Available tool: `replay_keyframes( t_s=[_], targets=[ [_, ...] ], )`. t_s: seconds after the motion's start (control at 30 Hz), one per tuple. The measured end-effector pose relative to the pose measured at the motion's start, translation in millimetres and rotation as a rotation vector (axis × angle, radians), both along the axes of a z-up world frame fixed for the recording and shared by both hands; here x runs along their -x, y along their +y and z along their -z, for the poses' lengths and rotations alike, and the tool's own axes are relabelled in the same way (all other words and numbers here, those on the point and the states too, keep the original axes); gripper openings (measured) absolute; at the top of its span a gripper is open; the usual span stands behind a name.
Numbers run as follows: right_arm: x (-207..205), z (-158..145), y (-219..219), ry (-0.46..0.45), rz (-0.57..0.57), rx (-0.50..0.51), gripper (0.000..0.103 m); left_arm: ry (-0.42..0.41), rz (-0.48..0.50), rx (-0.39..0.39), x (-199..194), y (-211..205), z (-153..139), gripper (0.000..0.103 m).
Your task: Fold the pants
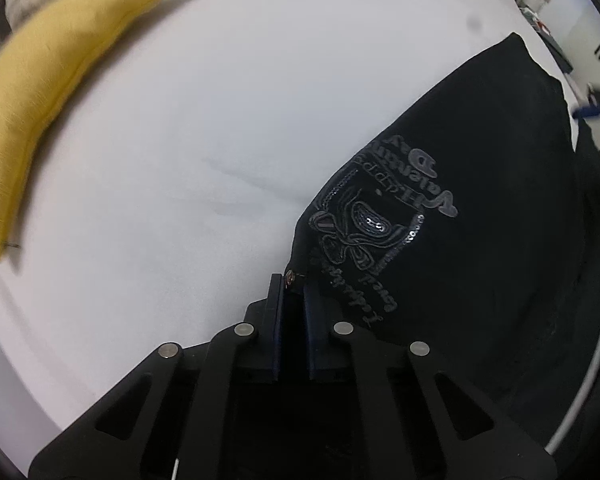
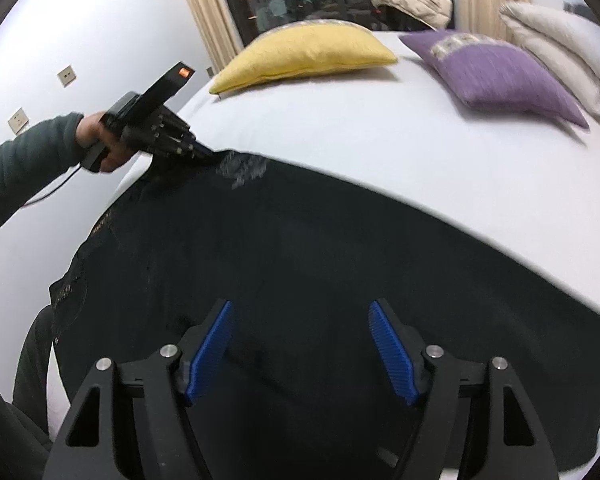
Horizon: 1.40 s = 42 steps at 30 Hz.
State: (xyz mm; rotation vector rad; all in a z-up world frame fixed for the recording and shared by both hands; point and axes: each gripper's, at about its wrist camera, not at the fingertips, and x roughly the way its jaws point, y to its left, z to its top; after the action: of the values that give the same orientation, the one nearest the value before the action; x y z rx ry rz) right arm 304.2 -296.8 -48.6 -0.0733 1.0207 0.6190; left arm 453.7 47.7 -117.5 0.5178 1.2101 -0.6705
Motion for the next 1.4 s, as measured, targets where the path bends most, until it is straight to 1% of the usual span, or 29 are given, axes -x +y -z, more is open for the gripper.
replay_keyframes(
  t_s=[0.07, 0.17, 0.27, 0.37, 0.4, 0.43, 0.47, 0.5, 0.53, 0.6, 0.67, 0.7, 0.73, 0.8, 0.9, 1.07, 1.13, 1.2, 1.27, 1.33, 1.4],
  targets=[
    [-18.1, -3.1, 7.7, -0.01, -0.035, 0.007, 0.073, -0.045, -0.007, 0.033, 9.3, 4.7, -14.6, 0.007],
    [-48.8, -3.7, 22.2, -0.02, -0.084, 0.049, 0.072, -0.091, -0.007, 0.099, 40.8, 14.7, -39.3, 0.007],
    [-77.6, -2.0, 38.3, -0.03, -0.133, 0.092, 0.069, -0.124, 0.013, 0.11, 64.0, 9.0, -46.1, 0.007],
    [-99.8, 4.9, 51.9, -0.031, -0.171, 0.137, 0.068, -0.15, 0.034, 0.11, 64.8, 13.1, -47.2, 0.007],
    [-108.4, 8.7, 57.1, -0.024, -0.188, 0.156, 0.068, -0.156, 0.035, 0.114, 77.9, 16.0, -49.5, 0.007],
    [-112.5, 11.3, 61.3, -0.019, -0.21, 0.169, 0.068, -0.161, 0.035, 0.118, 79.0, 12.3, -50.4, 0.007],
    [-116.6, 15.1, 65.9, -0.017, -0.236, 0.191, 0.068, -0.166, 0.035, 0.123, 79.9, 17.7, -51.5, 0.007],
    [-120.0, 19.7, 70.1, -0.015, -0.254, 0.225, 0.068, -0.17, 0.036, 0.129, 79.2, 15.8, -48.9, 0.007],
    [-121.5, 23.9, 73.0, -0.009, -0.267, 0.25, 0.065, -0.172, 0.035, 0.136, 93.1, 14.2, -52.2, 0.007],
    [-125.5, 34.5, 77.1, 0.007, -0.292, 0.301, 0.063, -0.174, 0.032, 0.144, 94.0, 17.5, -55.7, 0.007],
    [-129.0, 41.6, 79.2, 0.017, -0.305, 0.321, 0.059, -0.17, 0.03, 0.15, 95.7, 17.5, -56.7, 0.007],
    [-130.8, 43.7, 80.9, 0.023, -0.308, 0.321, 0.053, -0.168, 0.031, 0.152, 96.9, 16.5, -56.8, 0.007],
    [-132.6, 44.3, 82.1, 0.026, -0.311, 0.319, 0.041, -0.165, 0.03, 0.154, 97.5, 16.3, -56.5, 0.007],
    [-136.3, 47.8, 85.2, 0.031, -0.312, 0.324, 0.027, -0.164, 0.03, 0.157, 102.6, 16.6, -56.4, 0.007],
    [-139.4, 51.2, 88.7, 0.048, -0.314, 0.333, 0.012, -0.166, 0.027, 0.159, 102.3, 14.6, -54.3, 0.007],
    [-140.3, 44.0, 83.9, 0.04, -0.262, 0.303, 0.008, -0.173, 0.007, 0.172, 101.9, 14.7, -54.4, 0.007],
    [-135.5, 41.9, 89.4, 0.021, -0.25, 0.325, 0.005, -0.176, 0.002, 0.178, 105.4, 14.9, -55.9, 0.007],
    [-130.6, 39.7, 95.3, 0.004, -0.242, 0.328, 0.005, -0.177, -0.001, 0.188, 110.1, 14.8, -58.5, 0.007],
    [-124.2, 36.2, 101.4, -0.011, -0.216, 0.31, 0.005, -0.18, -0.001, 0.198, 116.6, 15.7, -62.1, 0.007],
    [-119.0, 31.8, 104.7, -0.027, -0.188, 0.272, 0.005, -0.184, 0.003, 0.21, 127.0, 16.1, -66.9, 0.007],
    [-103.9, 26.0, 110.7, -0.036, -0.162, 0.238, 0.005, -0.186, 0.006, 0.226, 139.2, 16.9, -70.5, 0.007]
  ],
)
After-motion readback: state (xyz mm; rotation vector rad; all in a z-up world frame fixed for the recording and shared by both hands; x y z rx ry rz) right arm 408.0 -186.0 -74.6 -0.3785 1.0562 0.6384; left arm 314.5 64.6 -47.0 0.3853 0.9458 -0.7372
